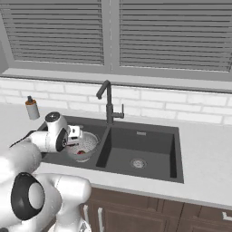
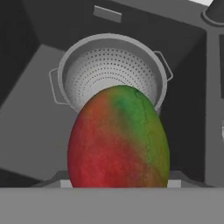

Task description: Put the colander in the sink, put the mango, mango in the colander, and turn on the sink faucet and pour water over the colander.

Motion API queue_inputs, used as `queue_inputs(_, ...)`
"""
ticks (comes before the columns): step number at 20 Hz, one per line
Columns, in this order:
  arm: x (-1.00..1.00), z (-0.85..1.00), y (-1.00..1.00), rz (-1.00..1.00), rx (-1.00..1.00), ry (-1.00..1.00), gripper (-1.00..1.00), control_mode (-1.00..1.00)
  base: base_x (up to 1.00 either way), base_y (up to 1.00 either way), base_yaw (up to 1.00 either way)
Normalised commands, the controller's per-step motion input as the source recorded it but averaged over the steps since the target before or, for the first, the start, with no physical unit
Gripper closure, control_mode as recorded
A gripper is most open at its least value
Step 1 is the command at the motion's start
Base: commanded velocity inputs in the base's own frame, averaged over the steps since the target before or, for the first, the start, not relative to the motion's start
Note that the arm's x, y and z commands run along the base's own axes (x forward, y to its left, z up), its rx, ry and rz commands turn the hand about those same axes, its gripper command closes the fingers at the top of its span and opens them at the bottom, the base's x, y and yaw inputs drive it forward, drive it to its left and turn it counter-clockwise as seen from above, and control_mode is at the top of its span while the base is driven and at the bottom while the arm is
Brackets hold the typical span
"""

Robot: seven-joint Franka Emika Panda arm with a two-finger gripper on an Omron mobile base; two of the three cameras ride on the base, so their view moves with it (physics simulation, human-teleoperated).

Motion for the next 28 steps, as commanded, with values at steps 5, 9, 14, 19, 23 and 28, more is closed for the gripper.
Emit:
queue_inputs(5, 0.60, -0.39, 0.07, -0.04, 0.01, 0.14, 1.00, -1.00, 0.00, 0.00, 0.00)
queue_inputs(9, 0.47, -0.28, 0.32, -0.02, 0.01, 0.11, 1.00, -1.00, 0.00, 0.00, 0.00)
queue_inputs(14, 0.46, -0.29, 0.29, -0.02, 0.00, 0.10, 1.00, -1.00, 0.00, 0.00, 0.00)
queue_inputs(19, 0.38, -0.39, 0.07, -0.04, 0.00, 0.08, 1.00, -1.00, 0.00, 0.00, 0.00)
queue_inputs(23, 0.24, -0.41, 0.00, -0.06, 0.00, 0.06, 1.00, -1.00, 0.00, 0.00, 0.00)
queue_inputs(28, 0.14, -0.32, 0.00, -0.06, 0.00, 0.04, -1.00, -1.00, 0.00, 0.00, 0.00)
